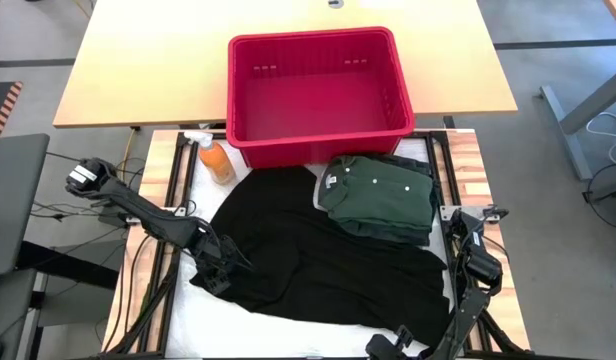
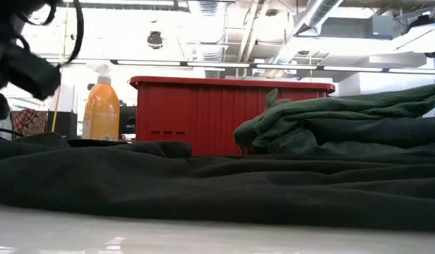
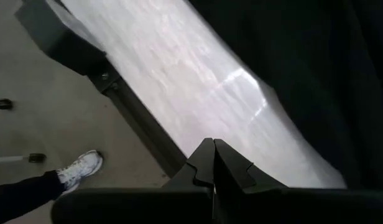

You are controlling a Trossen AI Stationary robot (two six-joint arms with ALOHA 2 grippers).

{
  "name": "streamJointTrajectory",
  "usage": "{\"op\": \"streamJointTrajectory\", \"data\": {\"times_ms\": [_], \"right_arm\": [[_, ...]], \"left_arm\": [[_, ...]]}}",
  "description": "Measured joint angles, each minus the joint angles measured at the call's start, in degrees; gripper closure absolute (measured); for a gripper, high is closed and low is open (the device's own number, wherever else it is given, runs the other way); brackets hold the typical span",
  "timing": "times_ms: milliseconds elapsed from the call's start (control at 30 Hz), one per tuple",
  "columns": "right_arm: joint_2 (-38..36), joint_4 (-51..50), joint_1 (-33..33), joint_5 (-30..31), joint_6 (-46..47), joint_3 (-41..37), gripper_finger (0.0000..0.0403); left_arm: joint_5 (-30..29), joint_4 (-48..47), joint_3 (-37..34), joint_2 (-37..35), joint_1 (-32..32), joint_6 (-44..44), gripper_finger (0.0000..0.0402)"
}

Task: Fold laundry
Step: Fold the black shirt

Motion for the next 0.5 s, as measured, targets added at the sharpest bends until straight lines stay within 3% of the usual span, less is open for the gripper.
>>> {"op": "streamJointTrajectory", "data": {"times_ms": [267, 500], "right_arm": [[-2.81, 1.28, 0.26, -3.89, -3.74, 0.00, 0.0378], [-7.86, 1.82, 0.26, -8.55, -10.28, 0.00, 0.0378]], "left_arm": [[6.98, -0.40, 5.63, -10.11, -3.85, -4.05, 0.0401], [7.10, -5.49, 7.54, -18.70, -14.87, -19.28, 0.0401]]}}
